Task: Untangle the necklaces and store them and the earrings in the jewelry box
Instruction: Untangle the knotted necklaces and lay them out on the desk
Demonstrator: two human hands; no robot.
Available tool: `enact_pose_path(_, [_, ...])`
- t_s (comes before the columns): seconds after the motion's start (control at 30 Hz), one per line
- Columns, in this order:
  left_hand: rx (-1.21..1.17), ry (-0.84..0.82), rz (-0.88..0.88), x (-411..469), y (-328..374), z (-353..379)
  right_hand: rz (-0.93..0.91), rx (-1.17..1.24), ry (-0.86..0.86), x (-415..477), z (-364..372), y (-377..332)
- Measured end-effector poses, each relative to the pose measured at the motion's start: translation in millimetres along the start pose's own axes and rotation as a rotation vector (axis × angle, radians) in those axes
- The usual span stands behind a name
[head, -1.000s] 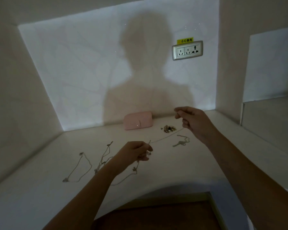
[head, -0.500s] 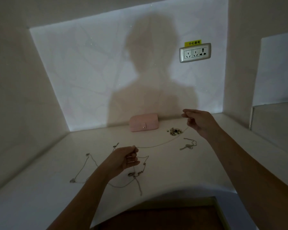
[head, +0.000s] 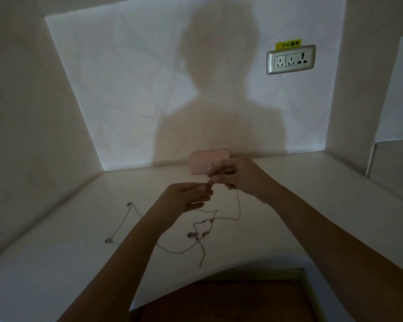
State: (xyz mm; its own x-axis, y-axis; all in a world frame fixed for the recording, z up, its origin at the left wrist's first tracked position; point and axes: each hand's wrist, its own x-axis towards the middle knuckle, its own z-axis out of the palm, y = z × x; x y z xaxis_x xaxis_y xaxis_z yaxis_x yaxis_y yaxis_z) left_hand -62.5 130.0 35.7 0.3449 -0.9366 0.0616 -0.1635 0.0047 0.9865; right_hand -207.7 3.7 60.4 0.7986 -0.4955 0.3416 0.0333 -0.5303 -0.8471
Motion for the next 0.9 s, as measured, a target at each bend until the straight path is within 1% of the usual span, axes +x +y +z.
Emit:
enact_pose_path(0.1, [-0.225, -0.037, -0.050, -3.3, 0.9, 7.0, -0.108, -0.137, -0.055, -0.8, 18.8, -2.7])
enact_pose_path(0.17, [-0.285, 0.005, -0.060, -5.5, -3.5, 7.2, -0.114, -0.160, -0.051, -2.8, 26.3, -2.9])
enact_pose_path(0.3, [-0.259, 0.174, -0.006, -10.3, -15.2, 1.6, -0.075, -0.249, -0.066, -6.4, 34.1, -6.8])
enact_pose_path(0.37, [-0.241, 0.230, 0.006, -12.4, -19.2, -0.1, -0.073, -0.272, -0.069, -6.9, 38.5, -9.3])
enact_pose_path(0.43, [-0.255, 0.231, 0.008, -15.3, -20.4, -1.1, -0.088, -0.287, -0.051, -7.3, 41.9, -11.2])
enact_pose_path(0.5, [-0.254, 0.195, 0.023, -18.5, -20.0, -4.5, -0.099, -0.310, -0.031, -7.0, 44.1, -12.8])
enact_pose_path(0.63, [-0.122, 0.140, 0.116, -25.4, -17.0, -11.0, -0.087, -0.342, 0.015, -3.8, 46.5, -12.9])
enact_pose_path(0.73, [0.027, 0.170, 0.196, -28.3, -13.8, -7.9, -0.036, -0.317, -0.014, -3.3, 48.1, -14.6])
enact_pose_path(0.8, [0.042, 0.221, 0.227, -27.3, -12.2, -6.8, -0.025, -0.296, -0.017, -3.2, 46.7, -16.6])
enact_pose_path(0.9, [0.014, 0.279, 0.226, -23.2, -8.1, -11.1, -0.036, -0.277, 0.015, -2.9, 43.3, -16.7])
